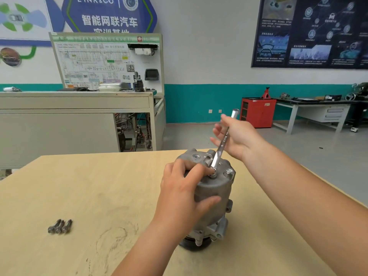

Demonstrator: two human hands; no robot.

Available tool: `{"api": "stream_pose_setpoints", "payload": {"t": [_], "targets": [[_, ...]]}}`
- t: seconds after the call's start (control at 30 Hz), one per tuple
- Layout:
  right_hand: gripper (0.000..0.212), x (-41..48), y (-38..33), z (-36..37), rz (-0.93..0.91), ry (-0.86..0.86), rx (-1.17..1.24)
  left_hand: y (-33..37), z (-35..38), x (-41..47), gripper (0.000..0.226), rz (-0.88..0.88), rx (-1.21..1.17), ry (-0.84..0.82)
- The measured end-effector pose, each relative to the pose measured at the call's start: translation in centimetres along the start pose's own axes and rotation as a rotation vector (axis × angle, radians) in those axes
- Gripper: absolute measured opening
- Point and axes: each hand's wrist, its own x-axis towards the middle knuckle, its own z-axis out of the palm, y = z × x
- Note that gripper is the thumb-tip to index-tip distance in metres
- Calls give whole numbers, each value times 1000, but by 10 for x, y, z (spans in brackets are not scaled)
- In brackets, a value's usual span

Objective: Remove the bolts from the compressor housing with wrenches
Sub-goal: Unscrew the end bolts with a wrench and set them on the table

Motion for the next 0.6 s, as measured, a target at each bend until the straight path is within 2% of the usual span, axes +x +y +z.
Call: {"api": "stream_pose_setpoints", "payload": {"t": [0.13,0.3,0.37,0.47,0.6], "targets": [[13,3,-5,28,132,-178,-202,-1,0,0,49,-2,4,-10],[27,2,-2,43,116,-165,-276,0,4,-2,53,11,6,18],[28,4,-2,44,91,-163,-259,2,4,-2,63,28,-16,51],[27,6,-2,44,117,-170,-172,-1,3,-1,91,-10,-63,39],[29,12,-2,37,244,-223,48,-1,3,0,84,-5,22,9]]}}
